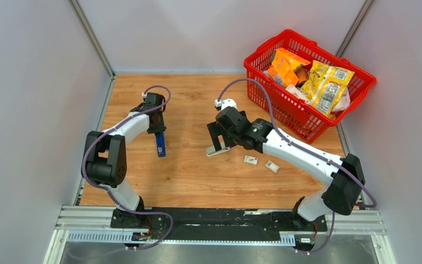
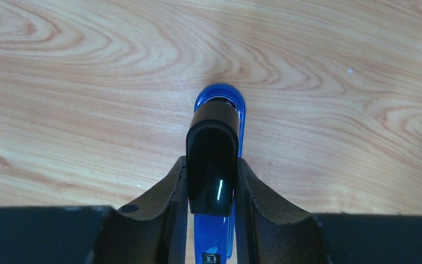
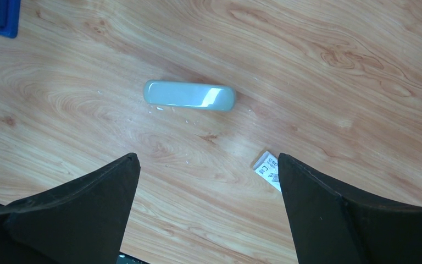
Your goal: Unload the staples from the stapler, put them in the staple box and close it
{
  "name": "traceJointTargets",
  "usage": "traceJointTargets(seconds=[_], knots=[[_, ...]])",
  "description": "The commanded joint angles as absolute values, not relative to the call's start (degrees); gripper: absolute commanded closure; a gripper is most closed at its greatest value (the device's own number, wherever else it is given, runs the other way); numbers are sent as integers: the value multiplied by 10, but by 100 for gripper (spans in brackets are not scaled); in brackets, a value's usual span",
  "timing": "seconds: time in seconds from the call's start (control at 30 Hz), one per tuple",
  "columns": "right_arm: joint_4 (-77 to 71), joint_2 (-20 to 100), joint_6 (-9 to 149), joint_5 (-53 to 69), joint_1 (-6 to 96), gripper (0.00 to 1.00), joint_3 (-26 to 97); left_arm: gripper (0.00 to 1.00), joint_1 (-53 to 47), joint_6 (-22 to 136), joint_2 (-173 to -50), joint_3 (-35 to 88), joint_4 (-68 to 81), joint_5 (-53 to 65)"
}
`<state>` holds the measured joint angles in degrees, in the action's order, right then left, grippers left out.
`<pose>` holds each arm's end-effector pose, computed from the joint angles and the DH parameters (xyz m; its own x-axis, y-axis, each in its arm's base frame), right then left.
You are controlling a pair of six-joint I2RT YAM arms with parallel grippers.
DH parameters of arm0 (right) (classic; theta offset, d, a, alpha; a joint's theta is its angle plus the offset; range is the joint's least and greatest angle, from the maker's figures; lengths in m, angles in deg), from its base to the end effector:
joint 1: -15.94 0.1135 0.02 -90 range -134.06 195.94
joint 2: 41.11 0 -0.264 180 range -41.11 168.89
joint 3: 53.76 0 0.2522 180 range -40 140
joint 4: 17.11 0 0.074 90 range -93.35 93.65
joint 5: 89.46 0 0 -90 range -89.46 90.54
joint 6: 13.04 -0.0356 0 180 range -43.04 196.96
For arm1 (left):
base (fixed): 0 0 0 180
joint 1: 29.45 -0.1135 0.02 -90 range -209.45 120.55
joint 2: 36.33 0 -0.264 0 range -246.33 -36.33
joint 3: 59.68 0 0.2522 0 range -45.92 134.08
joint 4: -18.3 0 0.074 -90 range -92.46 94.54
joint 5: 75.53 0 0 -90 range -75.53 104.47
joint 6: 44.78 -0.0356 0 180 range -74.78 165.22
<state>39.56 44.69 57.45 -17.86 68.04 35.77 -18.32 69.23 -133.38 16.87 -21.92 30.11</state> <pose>0.2038 0.2435 0.3072 -0.6731 -0.3487 -0.6522 -0.4319 0.9012 -0.0362 0.3370 -0.0565 0.1927 -0.8048 -0.2410 -0.5424 -0.2966 0.9549 0.0158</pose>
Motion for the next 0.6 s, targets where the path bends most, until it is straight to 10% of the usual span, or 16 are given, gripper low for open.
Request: traceJointTargets(seconds=[0.0,0.57], knots=[[402,414,574,-200,685,0,355,100,-186,663,-1286,152,-178,222],[417,325,613,-153,686,0,352,100,-117,610,-1159,171,-227,31]])
